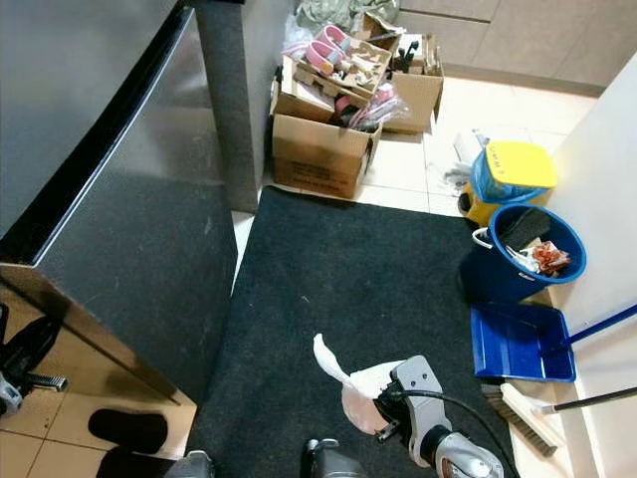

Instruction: Restocking fridge

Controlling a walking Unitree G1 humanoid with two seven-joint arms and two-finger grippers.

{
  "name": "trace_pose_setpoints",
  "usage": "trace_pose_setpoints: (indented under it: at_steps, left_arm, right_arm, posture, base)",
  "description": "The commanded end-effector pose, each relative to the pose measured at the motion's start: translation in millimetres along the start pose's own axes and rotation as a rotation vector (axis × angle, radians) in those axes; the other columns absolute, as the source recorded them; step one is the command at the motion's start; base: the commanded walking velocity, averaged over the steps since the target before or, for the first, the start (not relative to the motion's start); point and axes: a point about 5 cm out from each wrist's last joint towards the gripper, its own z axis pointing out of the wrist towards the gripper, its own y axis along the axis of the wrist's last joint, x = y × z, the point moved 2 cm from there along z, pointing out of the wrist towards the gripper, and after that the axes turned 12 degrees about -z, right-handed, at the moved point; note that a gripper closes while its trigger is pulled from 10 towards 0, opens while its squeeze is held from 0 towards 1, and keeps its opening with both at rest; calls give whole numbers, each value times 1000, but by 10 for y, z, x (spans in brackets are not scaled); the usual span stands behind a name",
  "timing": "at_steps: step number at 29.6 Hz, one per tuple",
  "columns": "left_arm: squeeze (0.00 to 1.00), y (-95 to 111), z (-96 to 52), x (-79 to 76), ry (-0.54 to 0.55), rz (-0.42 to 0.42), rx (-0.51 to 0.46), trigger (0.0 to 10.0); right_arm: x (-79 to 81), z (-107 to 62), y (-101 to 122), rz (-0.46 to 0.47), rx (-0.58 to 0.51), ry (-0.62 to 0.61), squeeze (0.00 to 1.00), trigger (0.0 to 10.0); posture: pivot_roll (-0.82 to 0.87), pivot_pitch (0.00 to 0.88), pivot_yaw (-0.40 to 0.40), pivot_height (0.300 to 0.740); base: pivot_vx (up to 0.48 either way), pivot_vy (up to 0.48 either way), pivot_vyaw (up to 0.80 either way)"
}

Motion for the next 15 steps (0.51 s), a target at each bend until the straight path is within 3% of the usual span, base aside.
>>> trace_pose_setpoints:
  at_steps: [1,10,12,13,15]
  left_arm:
    - [1000,-29,8,-24,-3,-10,0,10000]
    - [1000,-55,37,-72,-25,-13,11,10000]
    - [1000,-70,71,-150,-51,-22,14,10000]
    - [0,-72,96,-206,-70,-34,14,10000]
    - [0,-72,96,-206,-70,-34,14,10000]
  right_arm:
    - [8,-34,-59,12,6,-12,0,10000]
    - [20,-32,-63,14,6,-10,0,10000]
    - [24,-31,-66,15,6,-9,0,10000]
    - [26,-30,-65,15,6,-8,0,10000]
    - [26,-30,-65,15,6,-8,0,10000]
  posture:
    - [31,225,-58,740]
    - [31,226,-56,740]
    - [32,224,-56,740]
    - [32,224,-56,740]
    - [32,224,-56,740]
  base:
    - [0,0,0]
    - [0,0,0]
    - [0,0,0]
    - [0,0,0]
    - [0,0,0]
